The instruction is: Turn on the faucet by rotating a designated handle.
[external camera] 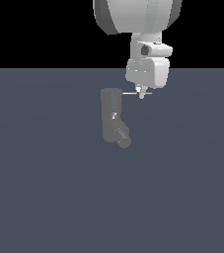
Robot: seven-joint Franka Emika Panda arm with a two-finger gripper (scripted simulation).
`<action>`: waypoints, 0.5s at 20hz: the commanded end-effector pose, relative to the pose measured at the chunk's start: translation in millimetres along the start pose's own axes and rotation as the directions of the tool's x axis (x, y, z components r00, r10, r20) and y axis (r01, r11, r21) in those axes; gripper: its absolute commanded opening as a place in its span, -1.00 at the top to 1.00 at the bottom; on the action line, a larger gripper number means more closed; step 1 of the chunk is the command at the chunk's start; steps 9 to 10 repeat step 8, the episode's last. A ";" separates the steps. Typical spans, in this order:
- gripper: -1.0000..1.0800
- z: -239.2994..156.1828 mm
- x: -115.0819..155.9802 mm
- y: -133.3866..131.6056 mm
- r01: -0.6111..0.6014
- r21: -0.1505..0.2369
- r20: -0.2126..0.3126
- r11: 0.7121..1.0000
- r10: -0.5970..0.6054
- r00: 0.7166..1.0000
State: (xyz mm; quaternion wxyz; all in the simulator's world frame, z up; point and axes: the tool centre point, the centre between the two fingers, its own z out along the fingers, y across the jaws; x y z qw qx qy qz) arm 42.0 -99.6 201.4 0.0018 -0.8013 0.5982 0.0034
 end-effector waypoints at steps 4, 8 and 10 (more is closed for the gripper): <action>1.00 -0.2 30.8 -4.3 -0.031 0.001 -0.007 1.000 0.031 0.999; 1.00 -0.3 38.4 -9.7 -0.033 0.001 -0.007 0.999 0.033 0.999; 1.00 -0.3 38.4 -9.7 -0.033 0.001 -0.007 0.999 0.033 0.999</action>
